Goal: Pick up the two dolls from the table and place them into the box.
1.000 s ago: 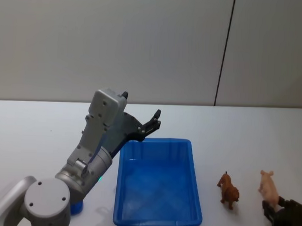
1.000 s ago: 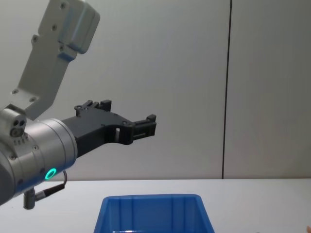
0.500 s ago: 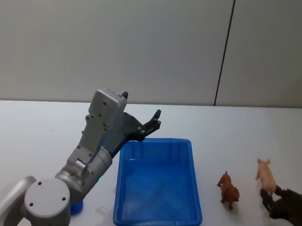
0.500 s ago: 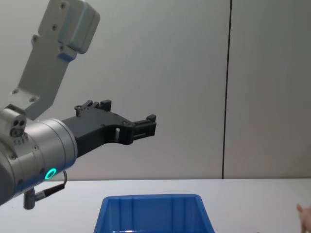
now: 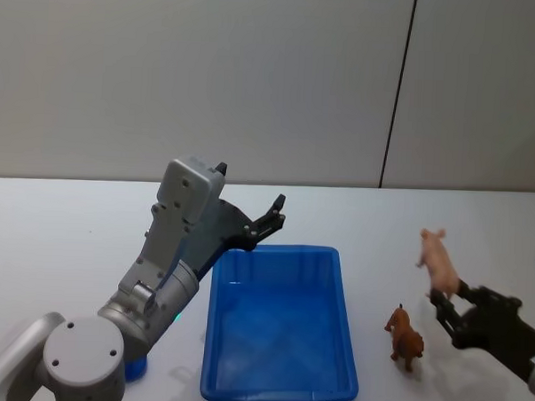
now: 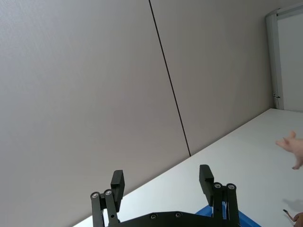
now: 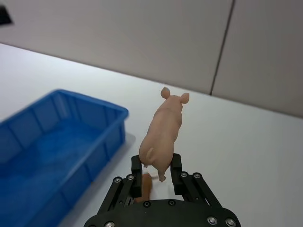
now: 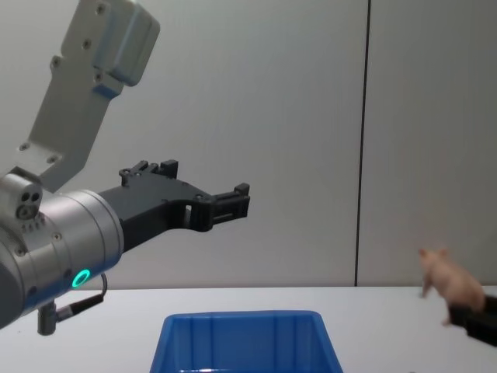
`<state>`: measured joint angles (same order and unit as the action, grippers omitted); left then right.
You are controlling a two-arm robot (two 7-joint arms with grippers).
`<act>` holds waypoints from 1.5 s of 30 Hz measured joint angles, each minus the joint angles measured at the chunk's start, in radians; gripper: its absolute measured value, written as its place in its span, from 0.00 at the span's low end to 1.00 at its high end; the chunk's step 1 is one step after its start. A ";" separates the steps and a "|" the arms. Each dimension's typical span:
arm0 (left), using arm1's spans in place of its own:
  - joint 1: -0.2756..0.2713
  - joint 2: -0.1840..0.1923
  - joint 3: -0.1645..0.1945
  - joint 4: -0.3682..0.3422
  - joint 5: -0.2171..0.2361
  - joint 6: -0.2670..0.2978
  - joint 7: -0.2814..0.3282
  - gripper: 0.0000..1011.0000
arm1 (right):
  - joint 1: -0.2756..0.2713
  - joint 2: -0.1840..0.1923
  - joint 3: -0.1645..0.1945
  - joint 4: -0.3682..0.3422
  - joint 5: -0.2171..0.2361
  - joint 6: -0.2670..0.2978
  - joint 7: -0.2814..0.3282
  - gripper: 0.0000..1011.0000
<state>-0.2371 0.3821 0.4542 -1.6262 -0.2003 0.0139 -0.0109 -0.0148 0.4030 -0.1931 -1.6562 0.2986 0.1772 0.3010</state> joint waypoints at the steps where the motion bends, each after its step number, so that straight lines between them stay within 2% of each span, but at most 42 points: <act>1: 0.000 0.000 0.000 0.000 0.000 0.000 0.000 0.99 | 0.003 -0.001 -0.001 -0.004 -0.001 -0.002 0.007 0.34; 10: 0.000 0.000 0.000 0.000 0.000 0.000 0.000 0.99 | 0.044 -0.023 -0.024 -0.041 -0.020 -0.004 0.106 0.34; 18: 0.000 0.000 0.000 0.000 0.000 0.000 0.000 0.99 | 0.082 -0.059 -0.064 -0.047 -0.053 0.046 0.195 0.34; 29: 0.000 0.000 0.000 0.000 0.000 0.000 0.000 0.99 | 0.107 -0.112 -0.128 -0.010 -0.112 0.114 0.243 0.35; 33: 0.000 0.000 0.000 0.000 0.000 0.000 0.000 0.99 | 0.112 -0.123 -0.142 0.003 -0.127 0.130 0.245 0.45; 37: 0.000 0.000 0.000 0.000 0.000 0.000 0.000 0.99 | 0.116 -0.134 -0.153 0.014 -0.138 0.140 0.244 0.58; 38: 0.000 0.000 0.000 0.000 0.000 0.000 0.000 0.99 | 0.117 -0.135 -0.155 0.016 -0.138 0.141 0.242 0.58; 41: 0.000 0.000 0.000 0.000 0.000 0.000 0.000 0.99 | 0.118 -0.137 -0.157 0.020 -0.139 0.144 0.234 0.73; 42: 0.000 0.000 0.000 0.000 0.000 0.000 0.000 0.99 | 0.118 -0.137 -0.157 0.021 -0.139 0.144 0.231 0.73; 45: 0.000 0.000 0.000 0.000 0.000 0.000 0.000 0.99 | 0.118 -0.137 -0.156 0.021 -0.132 0.145 0.220 0.83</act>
<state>-0.2371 0.3822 0.4542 -1.6262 -0.2004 0.0139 -0.0109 0.1036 0.2661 -0.3494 -1.6351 0.1662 0.3220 0.5208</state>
